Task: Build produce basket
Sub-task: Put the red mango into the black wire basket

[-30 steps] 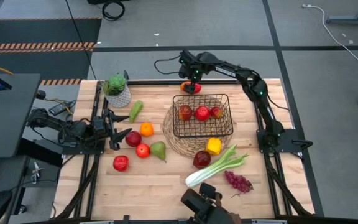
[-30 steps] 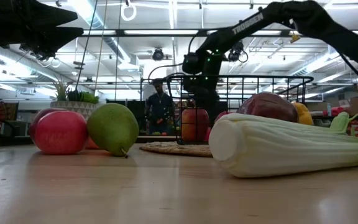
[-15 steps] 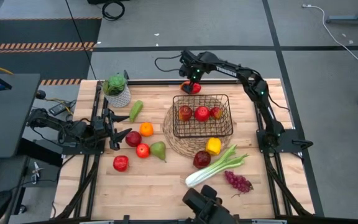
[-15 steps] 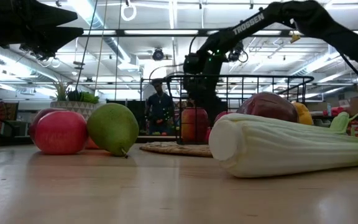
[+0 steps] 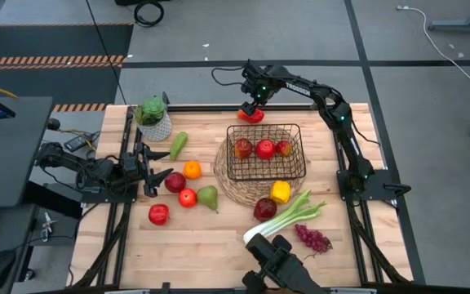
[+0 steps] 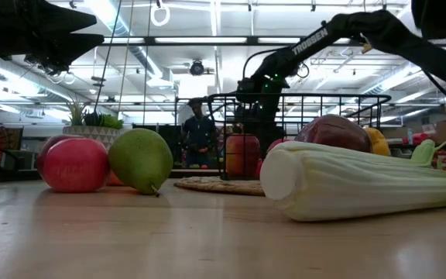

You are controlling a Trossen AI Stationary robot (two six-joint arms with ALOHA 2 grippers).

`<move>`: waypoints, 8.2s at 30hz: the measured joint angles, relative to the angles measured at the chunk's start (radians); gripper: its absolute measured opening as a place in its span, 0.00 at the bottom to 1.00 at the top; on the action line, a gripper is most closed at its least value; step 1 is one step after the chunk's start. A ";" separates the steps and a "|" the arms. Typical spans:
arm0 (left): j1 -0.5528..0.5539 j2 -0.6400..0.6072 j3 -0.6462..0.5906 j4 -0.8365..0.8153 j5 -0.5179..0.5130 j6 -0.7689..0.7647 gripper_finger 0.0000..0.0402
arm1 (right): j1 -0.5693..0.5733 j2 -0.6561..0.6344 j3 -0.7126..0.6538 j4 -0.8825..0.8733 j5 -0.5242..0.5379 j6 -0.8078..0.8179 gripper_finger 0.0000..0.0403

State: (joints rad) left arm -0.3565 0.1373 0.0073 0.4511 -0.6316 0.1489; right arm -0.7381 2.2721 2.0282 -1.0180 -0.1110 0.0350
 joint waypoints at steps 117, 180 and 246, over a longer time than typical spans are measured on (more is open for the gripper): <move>0.000 0.000 0.000 0.000 0.000 0.000 0.70 | 0.973 -0.406 -0.166 -0.505 1.173 -0.044 0.76; 0.000 0.000 0.000 0.000 0.000 0.000 0.70 | 0.377 -0.654 -0.411 -0.117 -0.403 0.153 0.78; 0.000 0.000 0.000 0.000 0.000 0.000 0.70 | 0.486 -0.653 -0.639 -0.266 -0.023 0.149 0.78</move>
State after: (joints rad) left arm -0.3566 0.1373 0.0072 0.4513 -0.6317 0.1488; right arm -0.2523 1.6196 1.3888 -1.2842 -0.1345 0.1844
